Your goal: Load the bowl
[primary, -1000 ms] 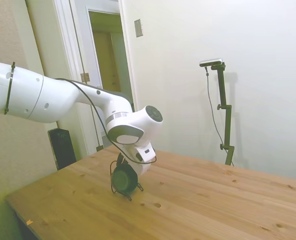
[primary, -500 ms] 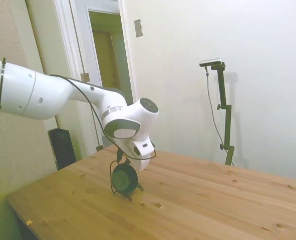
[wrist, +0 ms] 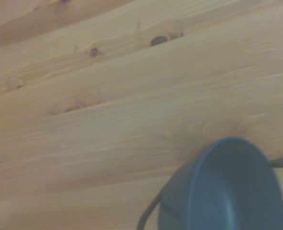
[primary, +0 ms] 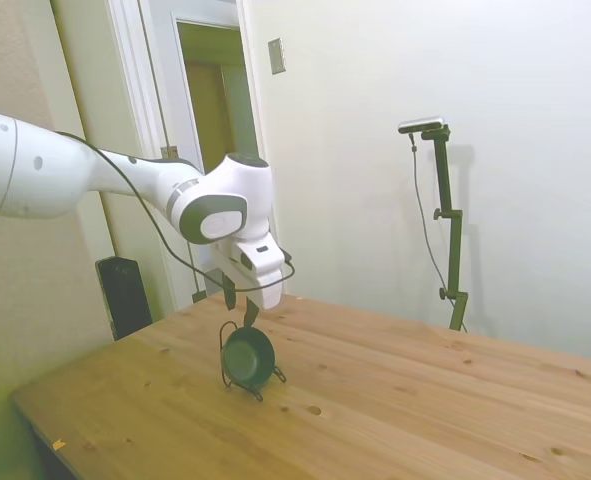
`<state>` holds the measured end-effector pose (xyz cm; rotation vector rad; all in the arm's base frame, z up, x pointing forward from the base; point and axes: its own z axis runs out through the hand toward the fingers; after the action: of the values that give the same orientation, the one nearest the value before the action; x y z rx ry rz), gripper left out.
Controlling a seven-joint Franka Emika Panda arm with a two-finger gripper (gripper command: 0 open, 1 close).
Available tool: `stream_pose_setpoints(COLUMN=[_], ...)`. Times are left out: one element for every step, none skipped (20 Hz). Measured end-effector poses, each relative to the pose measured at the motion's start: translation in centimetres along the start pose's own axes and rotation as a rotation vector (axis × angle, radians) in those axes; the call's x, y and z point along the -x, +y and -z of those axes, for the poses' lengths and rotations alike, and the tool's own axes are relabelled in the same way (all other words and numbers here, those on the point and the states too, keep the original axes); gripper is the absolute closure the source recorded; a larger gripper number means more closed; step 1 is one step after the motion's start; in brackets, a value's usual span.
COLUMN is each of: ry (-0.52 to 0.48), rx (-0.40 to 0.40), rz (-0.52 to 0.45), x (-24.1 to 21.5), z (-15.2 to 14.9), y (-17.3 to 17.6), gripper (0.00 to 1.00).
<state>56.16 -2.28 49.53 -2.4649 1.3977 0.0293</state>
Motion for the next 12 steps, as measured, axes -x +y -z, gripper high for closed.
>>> stream_pose_setpoints(ry=[0.038,0.070,0.090,0.108,0.122,0.133,0.146,0.154,0.159,0.160,0.161,0.162], rx=[0.012,0.021,0.030,0.037,0.043,0.050,0.056,0.060,0.065,0.067,0.072,0.078], rz=[0.005,0.012,0.020,0.031,0.044,0.059,0.074,0.087,0.096,0.103,0.111,0.118], x=[0.5,1.1,1.7,2.4,3.1,3.9,4.7,5.6,6.5,7.4,8.4,9.4], z=[0.3,0.6,0.7,0.8,1.0,1.2,1.5,1.8,1.9,2.0,2.0,1.9], y=[-0.2,-0.4,-0.5,-0.5,-0.4,-0.2,0.3,0.8,1.5,2.4,3.3,4.3], gripper=[0.00,0.00,0.00,0.00,0.00,0.00,0.00,0.00,0.00,0.00,0.00,0.00])
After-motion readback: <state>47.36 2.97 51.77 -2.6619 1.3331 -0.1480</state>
